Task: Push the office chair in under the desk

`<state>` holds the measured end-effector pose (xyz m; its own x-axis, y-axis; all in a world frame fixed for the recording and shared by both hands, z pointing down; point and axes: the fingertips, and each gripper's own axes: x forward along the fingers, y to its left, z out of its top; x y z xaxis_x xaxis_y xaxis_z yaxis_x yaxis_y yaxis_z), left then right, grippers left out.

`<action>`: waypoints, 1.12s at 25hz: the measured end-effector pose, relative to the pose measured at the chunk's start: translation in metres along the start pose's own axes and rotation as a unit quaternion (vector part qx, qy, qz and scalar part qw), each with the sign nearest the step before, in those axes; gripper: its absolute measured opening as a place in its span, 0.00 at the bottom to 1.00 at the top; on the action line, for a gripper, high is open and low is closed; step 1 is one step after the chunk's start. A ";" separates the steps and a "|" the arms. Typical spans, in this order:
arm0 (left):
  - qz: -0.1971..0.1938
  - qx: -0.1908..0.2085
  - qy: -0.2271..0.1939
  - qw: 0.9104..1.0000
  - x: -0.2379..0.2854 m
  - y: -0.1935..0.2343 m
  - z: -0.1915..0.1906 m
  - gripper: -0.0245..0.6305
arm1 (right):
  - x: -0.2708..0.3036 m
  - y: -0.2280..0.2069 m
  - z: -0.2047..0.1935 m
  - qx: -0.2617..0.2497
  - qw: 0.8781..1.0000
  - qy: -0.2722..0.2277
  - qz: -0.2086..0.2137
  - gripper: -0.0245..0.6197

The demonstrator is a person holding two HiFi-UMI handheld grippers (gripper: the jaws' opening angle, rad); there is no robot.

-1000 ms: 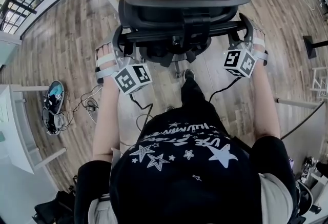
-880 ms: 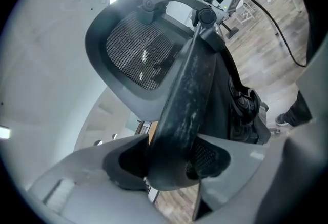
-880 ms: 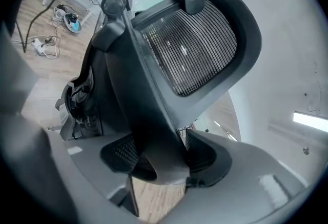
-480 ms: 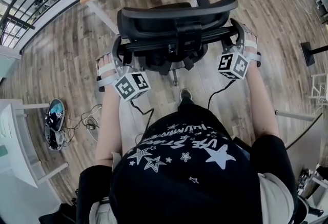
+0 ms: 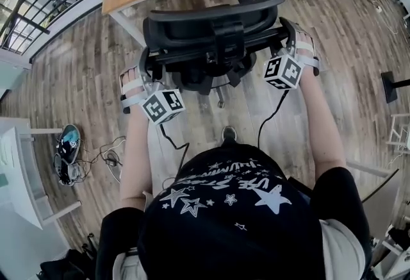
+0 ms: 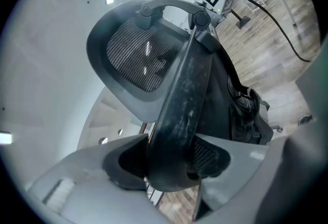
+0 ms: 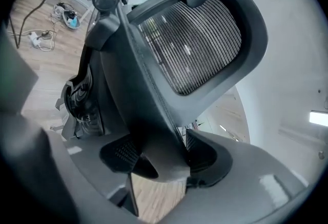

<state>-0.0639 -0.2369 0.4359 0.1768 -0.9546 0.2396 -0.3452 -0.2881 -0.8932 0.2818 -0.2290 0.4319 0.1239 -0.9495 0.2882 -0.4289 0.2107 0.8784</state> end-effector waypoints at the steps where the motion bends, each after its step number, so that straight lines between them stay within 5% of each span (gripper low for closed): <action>1: 0.005 0.003 0.001 1.000 0.009 0.002 0.001 0.39 | 0.012 -0.003 0.001 -0.002 1.000 -0.001 0.002 0.45; 13: 0.012 -0.008 0.040 0.999 0.088 0.033 -0.028 0.40 | 0.094 -0.014 0.040 -0.033 0.999 -0.020 -0.003 0.45; 28: 0.014 -0.007 0.024 1.000 0.208 0.085 -0.078 0.42 | 0.204 -0.019 0.107 -0.045 0.998 -0.029 -0.015 0.45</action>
<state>-0.1287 -0.4658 0.4394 0.1226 -0.9647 0.2329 -0.3622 -0.2620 -0.8945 0.2192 -0.4518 0.4335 0.0832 -0.9669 0.2411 -0.3431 0.1994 0.9179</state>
